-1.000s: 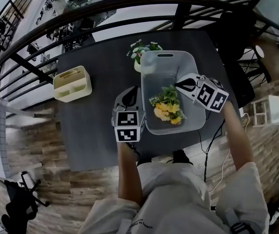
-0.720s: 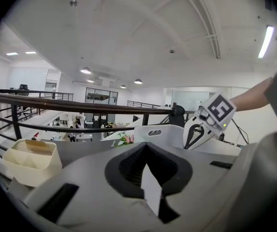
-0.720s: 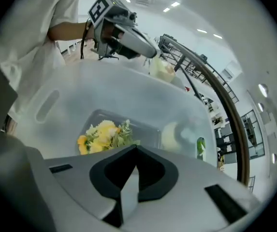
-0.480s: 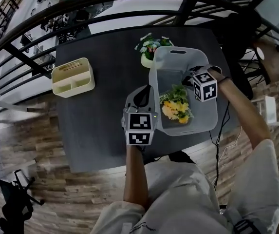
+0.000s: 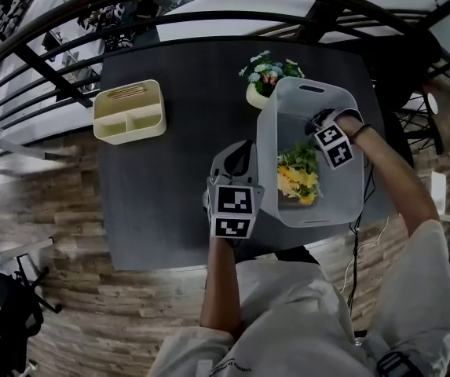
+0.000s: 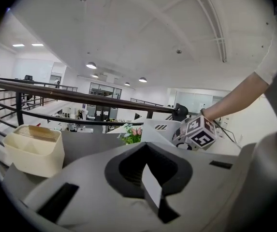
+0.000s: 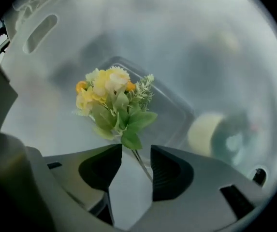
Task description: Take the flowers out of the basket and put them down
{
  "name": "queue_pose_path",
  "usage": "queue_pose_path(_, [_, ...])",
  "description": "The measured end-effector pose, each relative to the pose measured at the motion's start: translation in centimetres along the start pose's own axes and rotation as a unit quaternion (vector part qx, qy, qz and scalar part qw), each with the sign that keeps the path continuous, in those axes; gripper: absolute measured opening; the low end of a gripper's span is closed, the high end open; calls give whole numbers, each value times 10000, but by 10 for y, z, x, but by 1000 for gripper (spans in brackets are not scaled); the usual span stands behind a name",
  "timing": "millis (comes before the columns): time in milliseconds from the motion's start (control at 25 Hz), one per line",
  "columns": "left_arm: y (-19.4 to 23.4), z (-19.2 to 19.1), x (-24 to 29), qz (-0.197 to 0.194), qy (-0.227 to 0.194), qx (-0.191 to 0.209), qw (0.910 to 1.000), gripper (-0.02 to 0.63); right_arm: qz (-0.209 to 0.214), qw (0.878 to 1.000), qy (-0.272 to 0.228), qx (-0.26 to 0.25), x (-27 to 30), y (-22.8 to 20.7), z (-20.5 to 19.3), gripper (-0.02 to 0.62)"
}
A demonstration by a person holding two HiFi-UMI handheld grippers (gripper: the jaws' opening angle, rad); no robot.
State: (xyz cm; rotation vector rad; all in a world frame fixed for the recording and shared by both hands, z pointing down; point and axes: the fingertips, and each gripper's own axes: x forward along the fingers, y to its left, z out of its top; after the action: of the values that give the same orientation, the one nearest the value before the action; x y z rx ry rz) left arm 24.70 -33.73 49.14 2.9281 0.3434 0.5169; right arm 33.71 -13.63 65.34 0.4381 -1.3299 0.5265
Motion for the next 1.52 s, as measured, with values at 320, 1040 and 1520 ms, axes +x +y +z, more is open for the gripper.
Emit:
queue_pose_path(320, [20, -3, -9, 144, 23, -91, 9999, 21, 424, 9971, 219, -596, 32, 16, 10, 136])
queue_pose_path(1040, [-6, -12, -15, -57, 47, -63, 10000, 21, -204, 9938, 374, -1028, 3, 11, 18, 61])
queue_pose_path(1520, [-40, 7, -13, -447, 19, 268, 9986, 21, -1001, 9885, 750, -851, -64, 1, 5, 60])
